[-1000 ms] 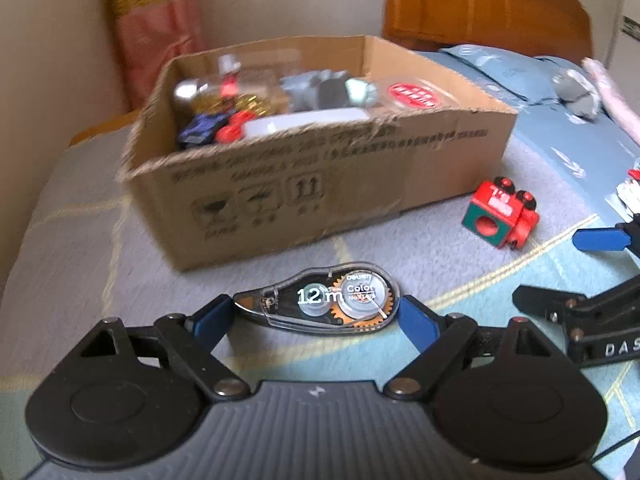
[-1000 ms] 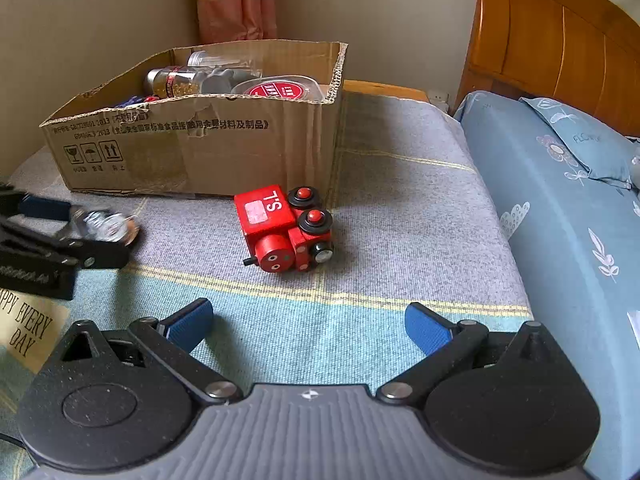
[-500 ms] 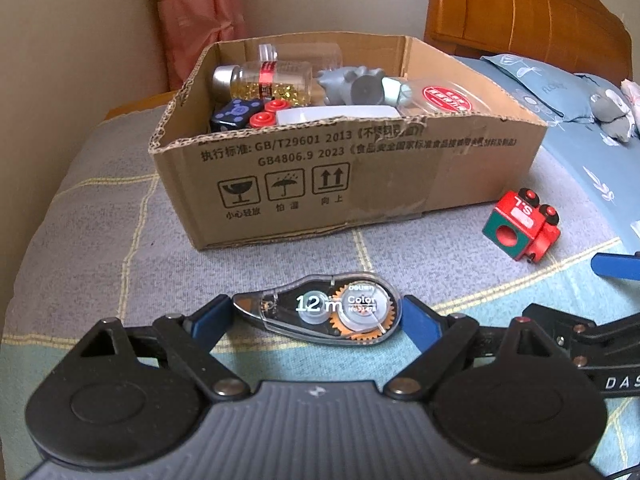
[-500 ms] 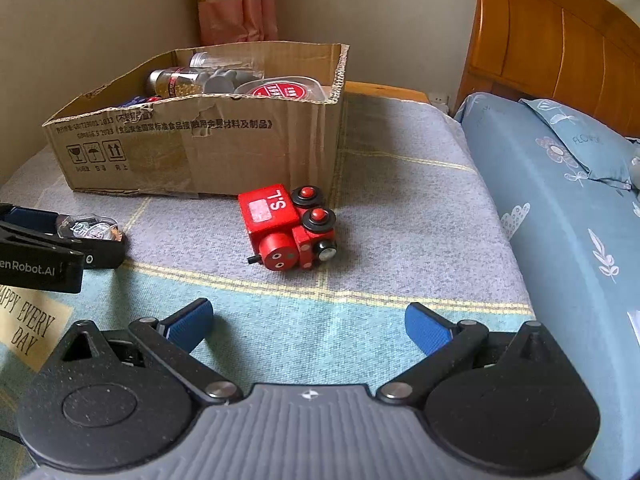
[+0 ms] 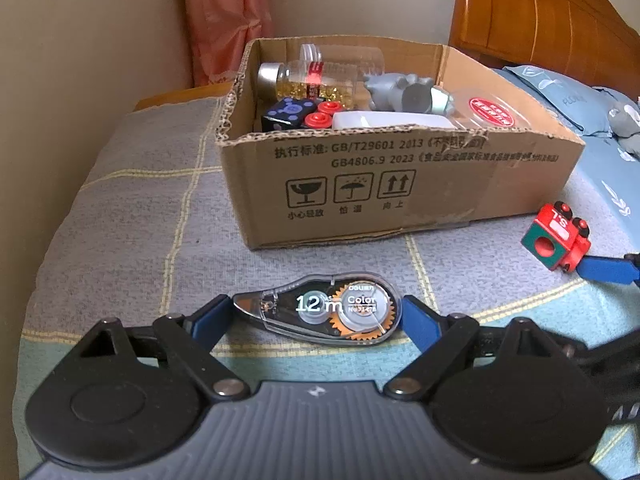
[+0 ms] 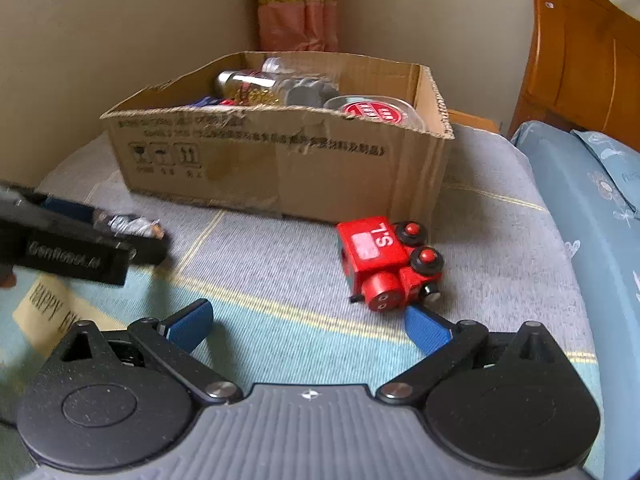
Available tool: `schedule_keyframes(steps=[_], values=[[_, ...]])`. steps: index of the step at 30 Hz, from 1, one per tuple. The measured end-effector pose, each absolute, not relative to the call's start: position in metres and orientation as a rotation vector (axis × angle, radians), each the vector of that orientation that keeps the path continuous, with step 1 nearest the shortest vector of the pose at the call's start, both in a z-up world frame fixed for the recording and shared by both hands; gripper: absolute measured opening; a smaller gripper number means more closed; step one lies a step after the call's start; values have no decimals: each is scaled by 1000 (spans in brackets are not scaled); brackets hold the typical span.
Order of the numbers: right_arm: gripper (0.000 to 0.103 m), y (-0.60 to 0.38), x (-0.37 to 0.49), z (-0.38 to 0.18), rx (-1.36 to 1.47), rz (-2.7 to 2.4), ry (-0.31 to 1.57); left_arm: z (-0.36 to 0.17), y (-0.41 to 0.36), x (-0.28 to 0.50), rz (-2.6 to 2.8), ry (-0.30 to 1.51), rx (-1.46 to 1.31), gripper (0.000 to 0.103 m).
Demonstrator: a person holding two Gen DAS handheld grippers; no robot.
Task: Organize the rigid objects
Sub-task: 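Grasp the red TS toy train with right tool while left tool holds the tape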
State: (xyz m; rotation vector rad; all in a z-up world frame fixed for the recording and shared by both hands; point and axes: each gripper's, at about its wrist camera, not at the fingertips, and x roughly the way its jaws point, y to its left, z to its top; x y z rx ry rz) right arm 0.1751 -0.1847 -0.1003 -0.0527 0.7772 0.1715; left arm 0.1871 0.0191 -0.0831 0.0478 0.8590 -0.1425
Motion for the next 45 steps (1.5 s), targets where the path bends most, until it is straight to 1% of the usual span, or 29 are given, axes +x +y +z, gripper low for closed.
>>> schedule_keyframes(steps=[13,24,30,32,37,45], values=[[103,-196,204,-99,38,129,768,-82,22,189,-150,857,48,90],[103,-180,215,-98,14,195,770,-82,26,190,-141,860,43,89],[102,-186,207,-95,-4,127,768,-82,27,190,-137,861,42,89],[100,-188,208,-94,13,108,773,-82,27,190,-136,862,42,89],[85,-183,213,-90,9,70,794,-82,28,190,-138,861,43,89],[84,-191,208,-93,-3,31,812,-82,28,190,-136,861,42,90]])
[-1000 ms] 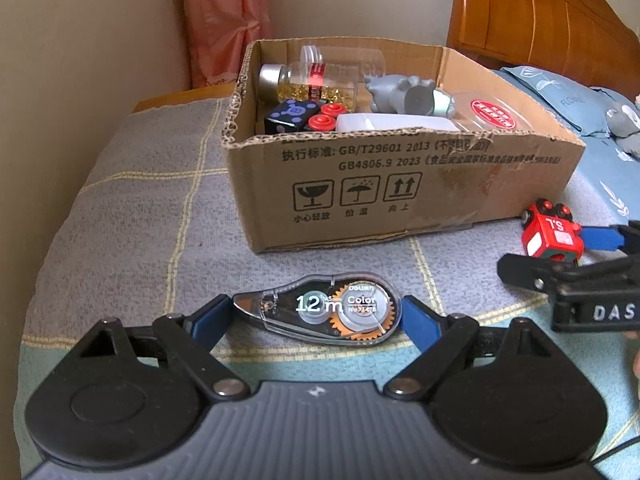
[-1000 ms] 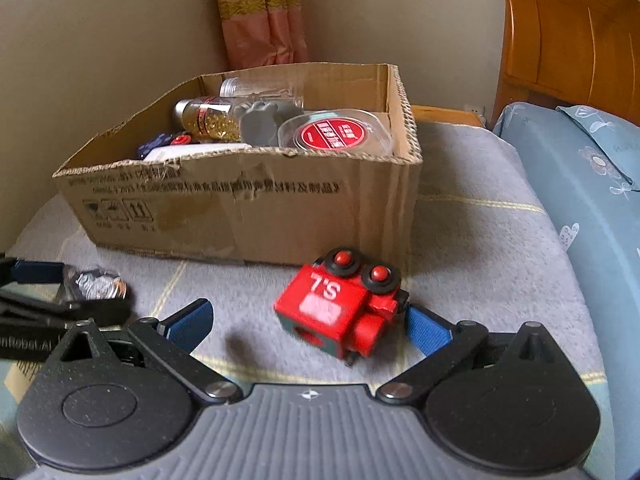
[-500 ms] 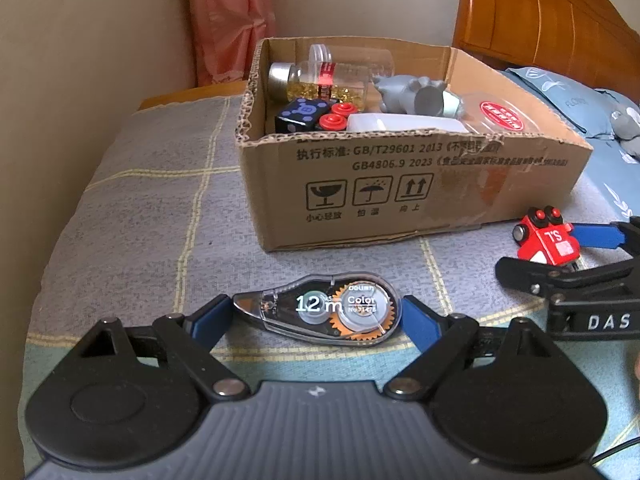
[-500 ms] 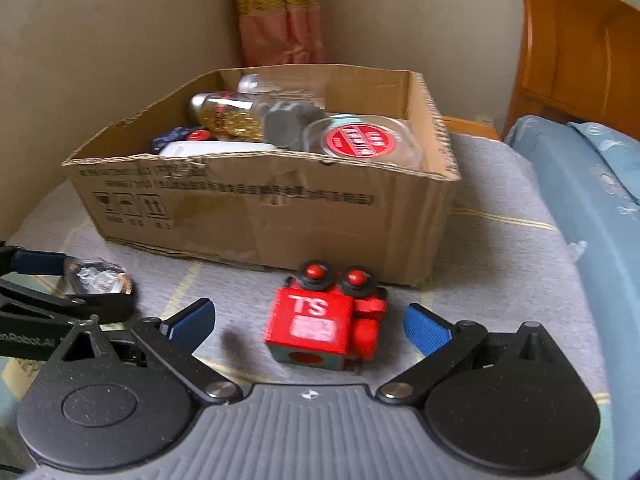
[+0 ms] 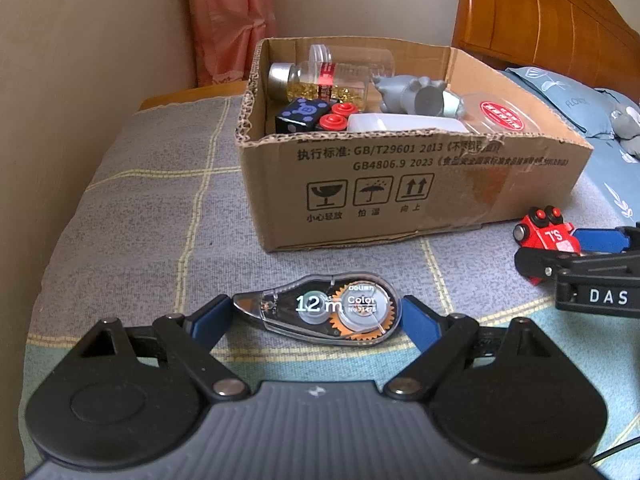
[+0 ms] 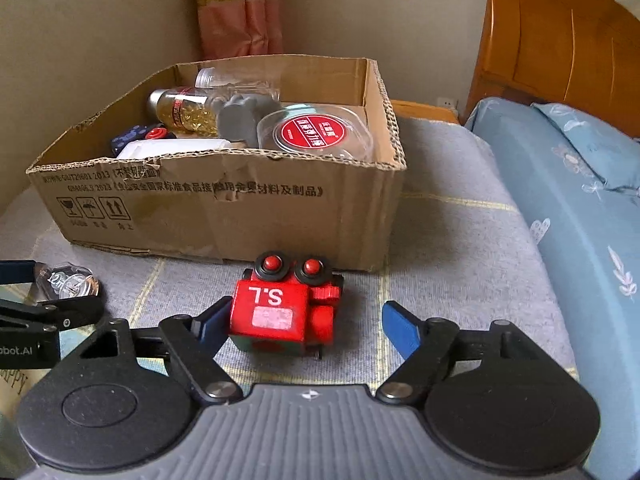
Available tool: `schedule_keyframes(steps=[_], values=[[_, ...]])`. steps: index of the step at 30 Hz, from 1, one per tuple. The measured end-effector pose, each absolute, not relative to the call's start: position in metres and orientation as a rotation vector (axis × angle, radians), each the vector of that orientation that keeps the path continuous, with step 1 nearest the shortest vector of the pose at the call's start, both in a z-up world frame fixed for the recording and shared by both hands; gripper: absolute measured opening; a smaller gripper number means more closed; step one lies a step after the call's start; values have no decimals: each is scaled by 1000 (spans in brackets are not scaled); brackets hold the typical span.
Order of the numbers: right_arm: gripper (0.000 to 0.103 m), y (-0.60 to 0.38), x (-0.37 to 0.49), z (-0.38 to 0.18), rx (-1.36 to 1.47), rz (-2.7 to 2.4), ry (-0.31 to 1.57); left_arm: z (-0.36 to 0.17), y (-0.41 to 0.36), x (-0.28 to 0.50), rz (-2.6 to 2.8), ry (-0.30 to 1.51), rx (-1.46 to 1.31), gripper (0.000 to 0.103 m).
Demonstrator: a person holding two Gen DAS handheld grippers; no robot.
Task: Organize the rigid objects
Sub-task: 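Grasp the red TS toy train with right tool while left tool holds the tape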
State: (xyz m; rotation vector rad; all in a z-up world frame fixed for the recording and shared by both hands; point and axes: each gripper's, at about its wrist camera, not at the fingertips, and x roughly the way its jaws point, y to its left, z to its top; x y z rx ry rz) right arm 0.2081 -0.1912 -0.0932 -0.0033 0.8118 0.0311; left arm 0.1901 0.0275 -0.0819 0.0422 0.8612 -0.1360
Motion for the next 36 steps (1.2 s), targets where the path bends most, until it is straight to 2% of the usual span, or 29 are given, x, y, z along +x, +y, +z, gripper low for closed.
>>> schedule_keyframes(steps=[5,13,25,36], values=[[79,-183,211,-92,-21,50,812,-82,27,191,-136,862,43,90],[56,-187,208,-88,-52,51,814,-81,27,191,-143,865,56,89],[56,-189,185,-71,-186,160,810,-60,27,183,-254,874,136,89],[56,-204,165,-19,-230,253,750,10,28,181,-352,793,186,89]])
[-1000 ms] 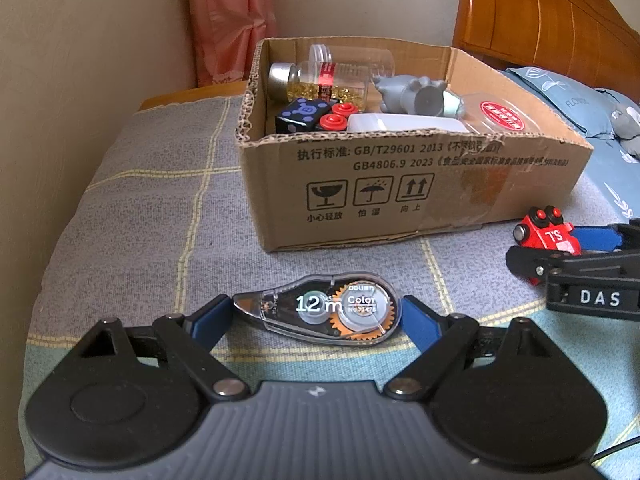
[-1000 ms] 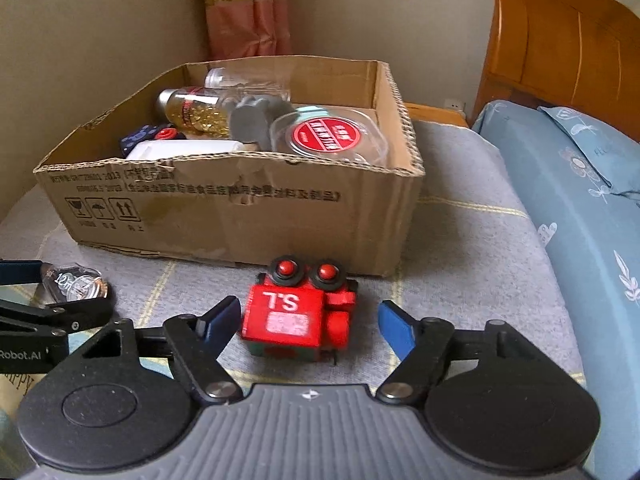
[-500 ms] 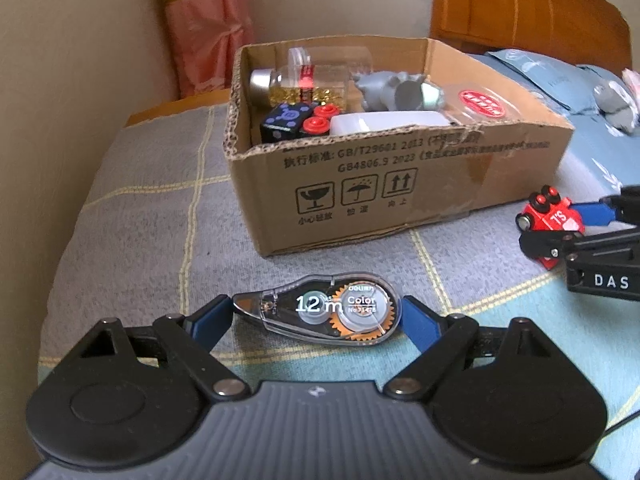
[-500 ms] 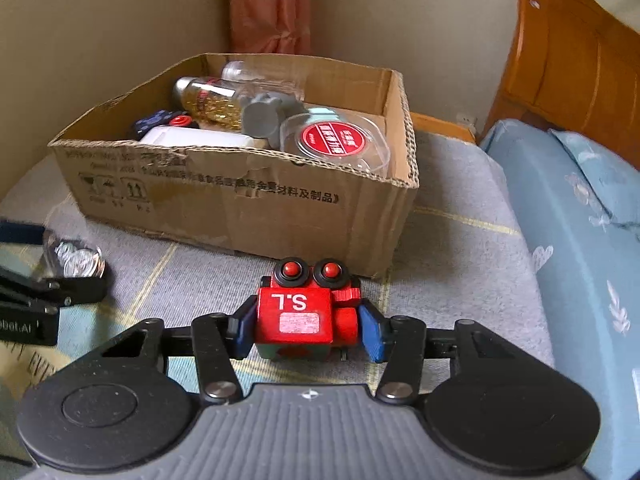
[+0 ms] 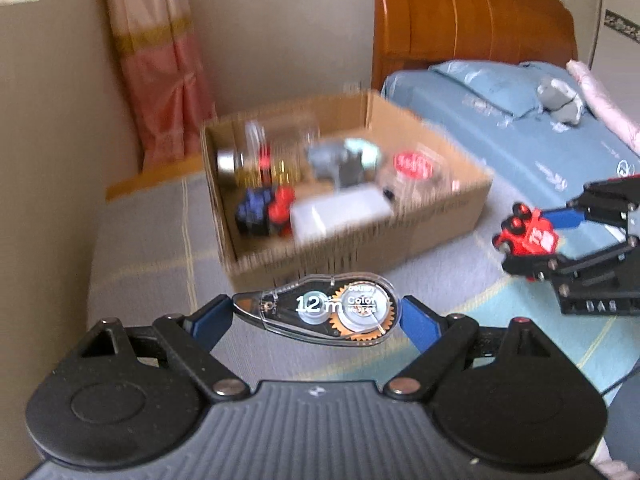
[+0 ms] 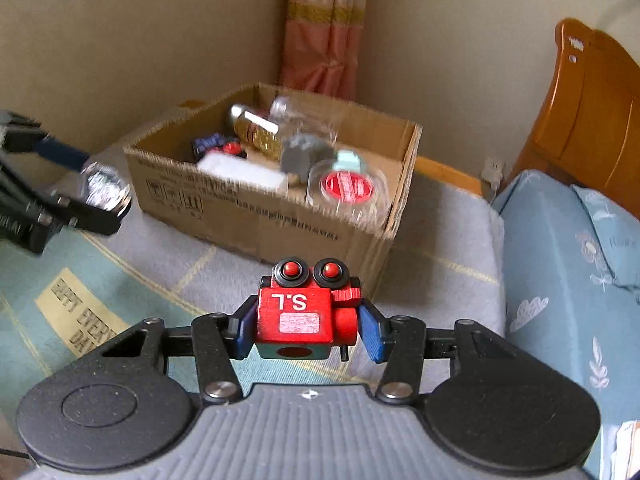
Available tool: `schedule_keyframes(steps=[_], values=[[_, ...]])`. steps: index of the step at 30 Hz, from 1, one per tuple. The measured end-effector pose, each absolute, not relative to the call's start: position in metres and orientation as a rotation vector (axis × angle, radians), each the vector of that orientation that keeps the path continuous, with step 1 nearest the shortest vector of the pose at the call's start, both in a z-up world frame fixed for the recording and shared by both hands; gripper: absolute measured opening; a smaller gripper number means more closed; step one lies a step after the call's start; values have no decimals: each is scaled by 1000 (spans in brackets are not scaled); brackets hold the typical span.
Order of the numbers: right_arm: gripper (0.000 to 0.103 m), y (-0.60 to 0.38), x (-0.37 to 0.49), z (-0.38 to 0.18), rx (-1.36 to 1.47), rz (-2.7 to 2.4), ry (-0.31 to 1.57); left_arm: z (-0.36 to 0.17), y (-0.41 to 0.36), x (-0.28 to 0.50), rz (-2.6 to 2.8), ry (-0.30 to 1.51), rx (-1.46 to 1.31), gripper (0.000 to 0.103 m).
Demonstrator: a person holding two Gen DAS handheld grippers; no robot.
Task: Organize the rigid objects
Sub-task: 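Grasp the red TS toy train with right tool while left tool holds the tape, then lower tape and toy train into the cardboard box and open both tools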
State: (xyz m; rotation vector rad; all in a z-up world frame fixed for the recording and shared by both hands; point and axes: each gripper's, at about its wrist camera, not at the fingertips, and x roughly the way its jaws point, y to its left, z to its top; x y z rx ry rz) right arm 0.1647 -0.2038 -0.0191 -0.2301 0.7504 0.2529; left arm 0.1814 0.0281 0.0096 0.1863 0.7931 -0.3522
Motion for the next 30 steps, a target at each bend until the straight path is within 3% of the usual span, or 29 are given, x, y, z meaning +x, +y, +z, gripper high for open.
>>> schedule_keyframes(steps=[6,16,20,30], values=[[56,-202,171,5,-251,265,689,31,19,212,-334,718,206,89],[56,-198,193,26,-264,257,647,11,17,256,-277,777,159,90],[56,-200,206,27,-252,262,663,7,23,255,-291,805,115,96],[56,-207,246,30,-197,257,702,17,29,222,-283,745,161,98]])
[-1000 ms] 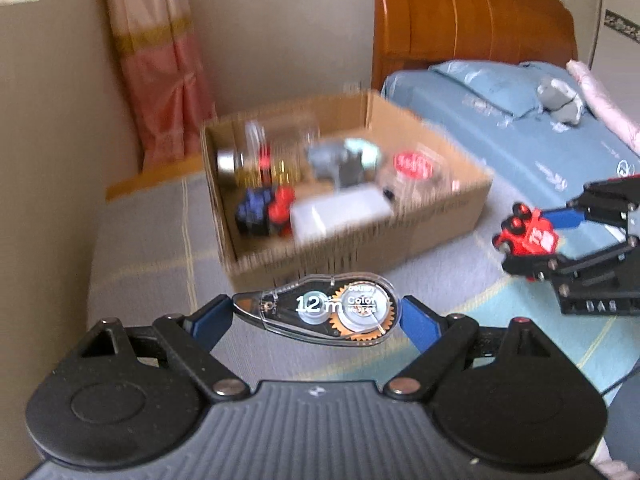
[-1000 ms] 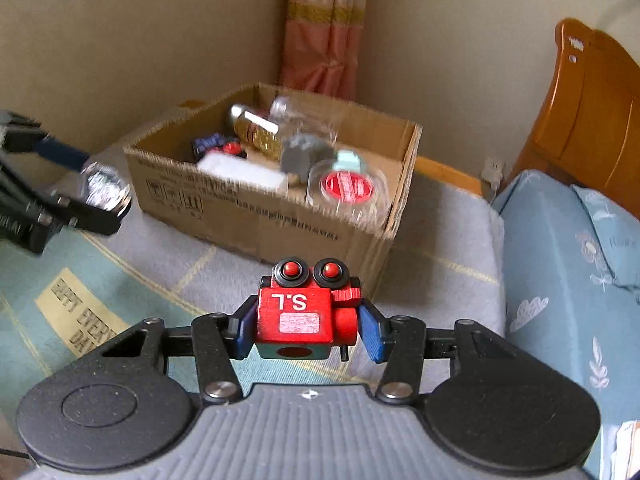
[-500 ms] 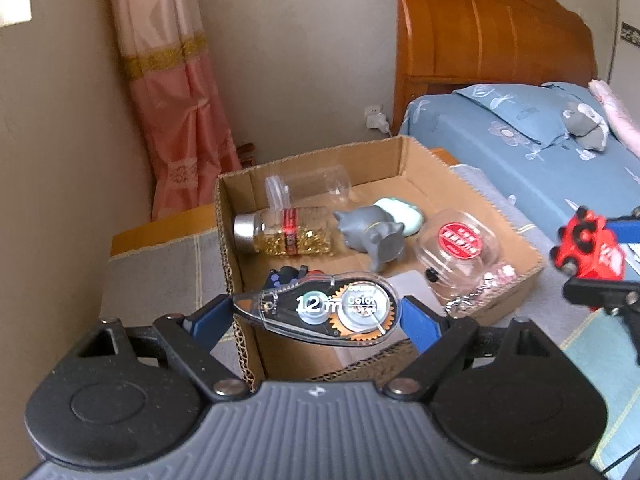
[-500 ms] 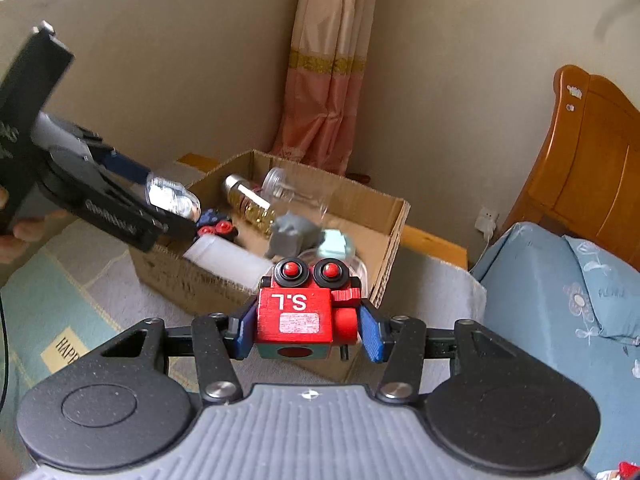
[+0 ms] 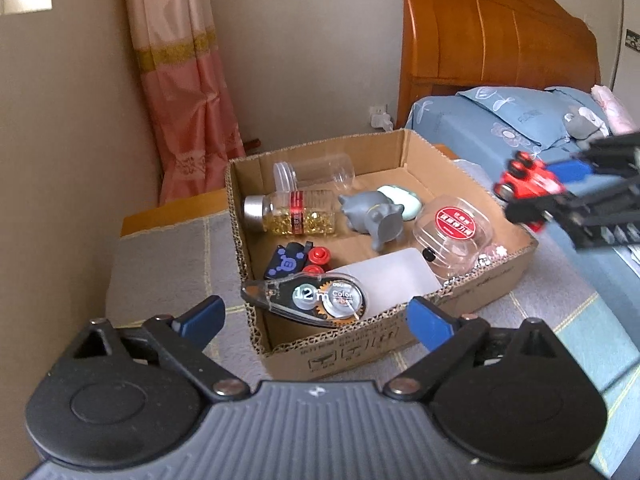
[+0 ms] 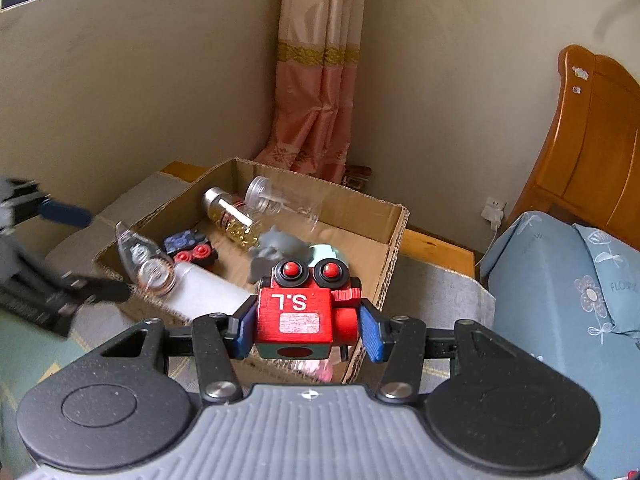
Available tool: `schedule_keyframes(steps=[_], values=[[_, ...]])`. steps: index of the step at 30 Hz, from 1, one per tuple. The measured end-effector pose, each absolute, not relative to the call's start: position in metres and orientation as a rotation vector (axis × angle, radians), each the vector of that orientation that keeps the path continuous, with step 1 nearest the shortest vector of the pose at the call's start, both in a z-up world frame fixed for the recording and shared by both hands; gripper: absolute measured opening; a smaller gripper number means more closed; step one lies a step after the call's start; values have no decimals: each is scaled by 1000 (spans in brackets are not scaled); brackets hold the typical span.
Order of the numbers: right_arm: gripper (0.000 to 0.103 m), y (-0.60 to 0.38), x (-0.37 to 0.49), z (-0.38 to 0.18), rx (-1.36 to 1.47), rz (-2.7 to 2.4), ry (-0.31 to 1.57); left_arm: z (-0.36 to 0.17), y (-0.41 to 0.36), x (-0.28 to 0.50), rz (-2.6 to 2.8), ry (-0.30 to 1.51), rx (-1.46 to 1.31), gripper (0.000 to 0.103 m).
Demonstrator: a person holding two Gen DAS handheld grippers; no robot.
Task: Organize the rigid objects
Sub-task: 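Lower tape and toy train into the cardboard box and open both tools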
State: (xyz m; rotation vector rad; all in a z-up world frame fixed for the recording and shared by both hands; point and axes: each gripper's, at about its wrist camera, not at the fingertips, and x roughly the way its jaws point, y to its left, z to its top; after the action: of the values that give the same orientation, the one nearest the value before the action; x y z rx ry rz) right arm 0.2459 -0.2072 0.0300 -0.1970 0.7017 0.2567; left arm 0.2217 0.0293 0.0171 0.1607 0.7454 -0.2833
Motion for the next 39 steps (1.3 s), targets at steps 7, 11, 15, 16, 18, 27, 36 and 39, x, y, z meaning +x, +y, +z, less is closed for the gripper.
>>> schedule_keyframes(steps=[7,11,15,16,18,27,36,39], values=[[56,-206,279,35,-209,264,722,20,37,213,-267,735,156,98],[56,-205,304,34,-204,266,740,21,42,209,-252,730,147,98],[56,-204,328,31,-193,266,763,22,47,207,-242,722,133,98],[56,-204,334,30,-192,263,768,22,48,206,-241,720,134,98],[56,-203,345,27,-192,262,779,22,49,205,-234,719,135,98],[56,-203,382,11,-159,265,841,21,52,203,-236,711,129,98],[56,-205,407,-6,-123,241,901,20,57,199,-226,694,118,98],[56,-206,412,-11,-115,235,917,19,58,199,-223,699,119,98]])
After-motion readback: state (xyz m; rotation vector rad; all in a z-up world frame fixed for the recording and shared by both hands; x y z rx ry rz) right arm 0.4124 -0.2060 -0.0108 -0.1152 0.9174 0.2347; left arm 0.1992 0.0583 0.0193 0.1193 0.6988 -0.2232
